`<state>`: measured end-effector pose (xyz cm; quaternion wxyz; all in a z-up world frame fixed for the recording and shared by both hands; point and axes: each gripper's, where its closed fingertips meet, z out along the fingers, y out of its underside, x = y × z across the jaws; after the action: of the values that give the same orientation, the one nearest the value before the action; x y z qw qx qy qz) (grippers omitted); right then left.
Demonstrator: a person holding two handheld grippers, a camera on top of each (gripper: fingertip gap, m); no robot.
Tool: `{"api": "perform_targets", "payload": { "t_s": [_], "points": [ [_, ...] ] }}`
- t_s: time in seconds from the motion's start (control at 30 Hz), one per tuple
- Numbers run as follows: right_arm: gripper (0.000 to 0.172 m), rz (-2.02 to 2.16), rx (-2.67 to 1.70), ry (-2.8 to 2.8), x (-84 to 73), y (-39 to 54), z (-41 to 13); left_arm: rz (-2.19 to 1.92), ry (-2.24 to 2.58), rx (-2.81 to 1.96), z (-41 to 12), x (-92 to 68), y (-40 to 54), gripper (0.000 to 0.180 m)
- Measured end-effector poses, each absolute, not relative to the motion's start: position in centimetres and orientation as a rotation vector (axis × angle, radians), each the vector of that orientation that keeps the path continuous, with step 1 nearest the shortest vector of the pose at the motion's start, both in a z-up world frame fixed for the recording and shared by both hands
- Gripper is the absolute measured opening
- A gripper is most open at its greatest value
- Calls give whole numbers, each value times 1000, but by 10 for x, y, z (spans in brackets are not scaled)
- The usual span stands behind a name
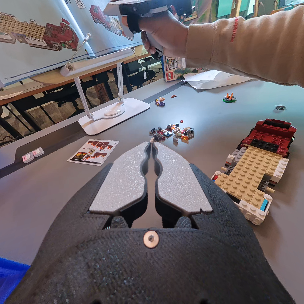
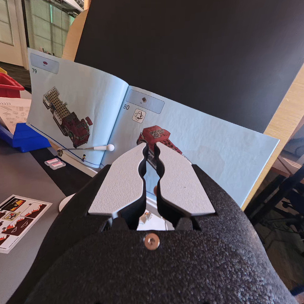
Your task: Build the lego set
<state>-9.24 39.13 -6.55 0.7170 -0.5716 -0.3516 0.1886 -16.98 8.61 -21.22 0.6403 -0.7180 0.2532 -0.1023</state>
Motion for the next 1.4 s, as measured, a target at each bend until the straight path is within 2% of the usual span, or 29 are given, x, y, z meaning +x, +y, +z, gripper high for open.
{"api": "perform_targets", "payload": {
  "t_s": [0.87, 1.1, 1.2, 1.4],
  "points": [
    [6, 397, -1268, -793, -100, 398, -63, -315, 605, -1698, -221, -163, 82, 0],
    [7, 408, -1245, -872, -93, 371, -68, -327, 595, -1694, -219, -164, 82, 0],
    [10, 444, -1259, -1061, -93, 331, -93, -329, 600, -1686, -218, -163, 81, 1],
    [15, 642, -1463, -1634, -70, 235, -205, -319, 634, -1672, -216, -159, 78, 2]
  ]
}}
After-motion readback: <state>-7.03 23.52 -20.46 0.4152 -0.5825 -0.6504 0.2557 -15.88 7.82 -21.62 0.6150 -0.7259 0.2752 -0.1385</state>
